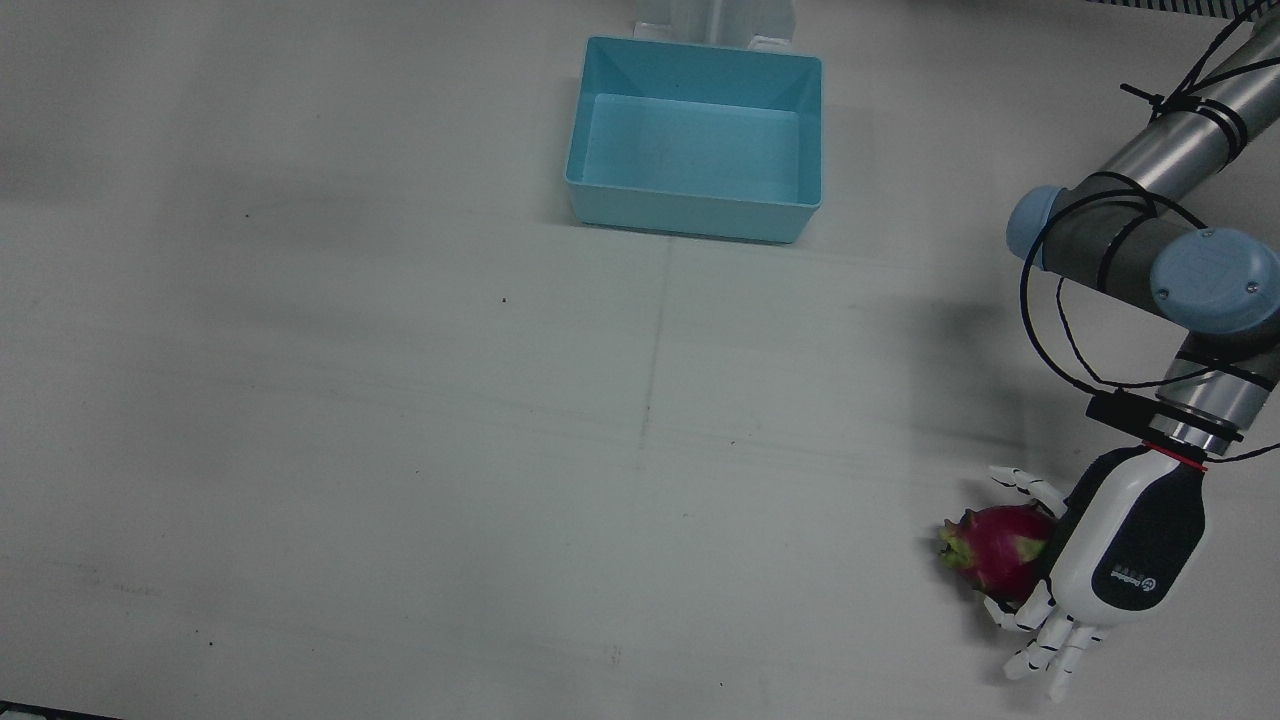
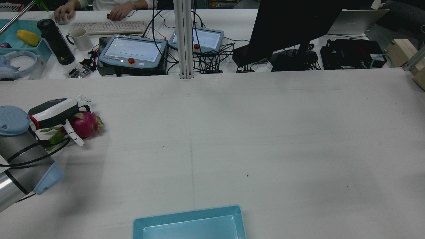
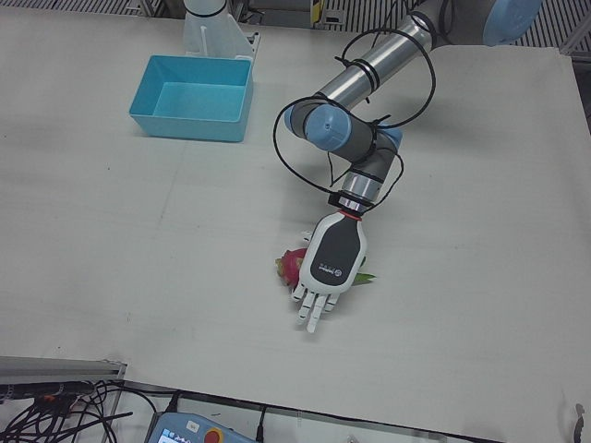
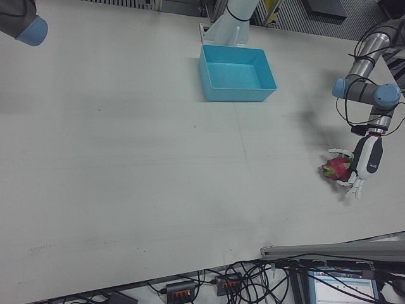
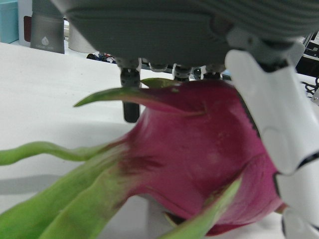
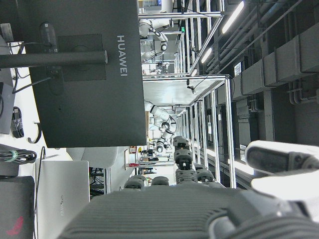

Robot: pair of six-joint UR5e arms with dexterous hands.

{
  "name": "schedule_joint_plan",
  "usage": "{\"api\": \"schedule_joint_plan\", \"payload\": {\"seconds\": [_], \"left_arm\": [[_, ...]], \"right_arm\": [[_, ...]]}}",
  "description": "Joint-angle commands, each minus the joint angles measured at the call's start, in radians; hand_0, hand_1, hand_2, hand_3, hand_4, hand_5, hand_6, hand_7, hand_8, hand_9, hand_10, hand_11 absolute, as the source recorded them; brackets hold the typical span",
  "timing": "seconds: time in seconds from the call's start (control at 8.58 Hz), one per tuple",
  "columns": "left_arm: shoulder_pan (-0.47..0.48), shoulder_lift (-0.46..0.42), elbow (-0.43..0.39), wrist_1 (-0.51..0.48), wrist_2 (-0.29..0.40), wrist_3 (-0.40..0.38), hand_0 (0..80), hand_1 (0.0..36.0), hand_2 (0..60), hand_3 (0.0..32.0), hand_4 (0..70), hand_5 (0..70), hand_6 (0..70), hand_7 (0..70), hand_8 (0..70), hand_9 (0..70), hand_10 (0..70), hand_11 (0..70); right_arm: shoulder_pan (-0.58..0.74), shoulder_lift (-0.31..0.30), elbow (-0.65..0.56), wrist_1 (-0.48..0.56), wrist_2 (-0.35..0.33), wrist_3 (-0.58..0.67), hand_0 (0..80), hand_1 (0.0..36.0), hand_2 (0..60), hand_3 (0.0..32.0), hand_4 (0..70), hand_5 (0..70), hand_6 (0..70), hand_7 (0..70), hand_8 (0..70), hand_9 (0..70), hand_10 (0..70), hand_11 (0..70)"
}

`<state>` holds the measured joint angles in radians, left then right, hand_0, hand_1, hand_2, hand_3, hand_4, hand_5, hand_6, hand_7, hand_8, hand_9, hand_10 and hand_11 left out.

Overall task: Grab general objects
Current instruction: 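Close the left hand fingers around the dragon fruit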

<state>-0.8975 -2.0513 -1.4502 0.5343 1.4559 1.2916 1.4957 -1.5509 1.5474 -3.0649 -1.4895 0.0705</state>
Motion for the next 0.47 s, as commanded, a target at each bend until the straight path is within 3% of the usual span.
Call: {"api": "schedule_joint_plan", "payload": {"seconds": [0.0,0.12,0.23,0.35], "left_arm": [[0.002,-0.023,0.02,0.004,0.0,0.003,61.6,26.3,22.3,0.0,9.8,70.0,29.4,29.7,15.6,17.5,29.9,45.5],[0.002,-0.035,0.036,0.007,0.0,0.005,60.2,24.0,24.5,0.0,12.5,70.0,42.2,36.3,25.0,27.6,38.8,56.7],[0.003,-0.036,0.036,0.012,-0.011,0.005,55.3,13.9,16.1,0.0,22.8,70.0,65.5,46.8,42.7,46.0,53.7,70.0],[0.003,-0.035,0.034,0.015,-0.031,0.006,52.3,8.6,15.7,0.0,28.8,70.0,70.0,54.1,53.3,58.2,64.5,70.0]], "right_arm": [[0.0,0.0,0.0,0.0,0.0,0.0,0.0,0.0,0.0,0.0,0.0,0.0,0.0,0.0,0.0,0.0,0.0,0.0],[0.0,0.0,-0.001,0.0,0.0,0.0,0.0,0.0,0.0,0.0,0.0,0.0,0.0,0.0,0.0,0.0,0.0,0.0],[0.0,0.0,0.0,0.0,0.0,0.0,0.0,0.0,0.0,0.0,0.0,0.0,0.0,0.0,0.0,0.0,0.0,0.0],[0.0,0.0,0.0,0.0,0.0,0.0,0.0,0.0,0.0,0.0,0.0,0.0,0.0,0.0,0.0,0.0,0.0,0.0]]}}
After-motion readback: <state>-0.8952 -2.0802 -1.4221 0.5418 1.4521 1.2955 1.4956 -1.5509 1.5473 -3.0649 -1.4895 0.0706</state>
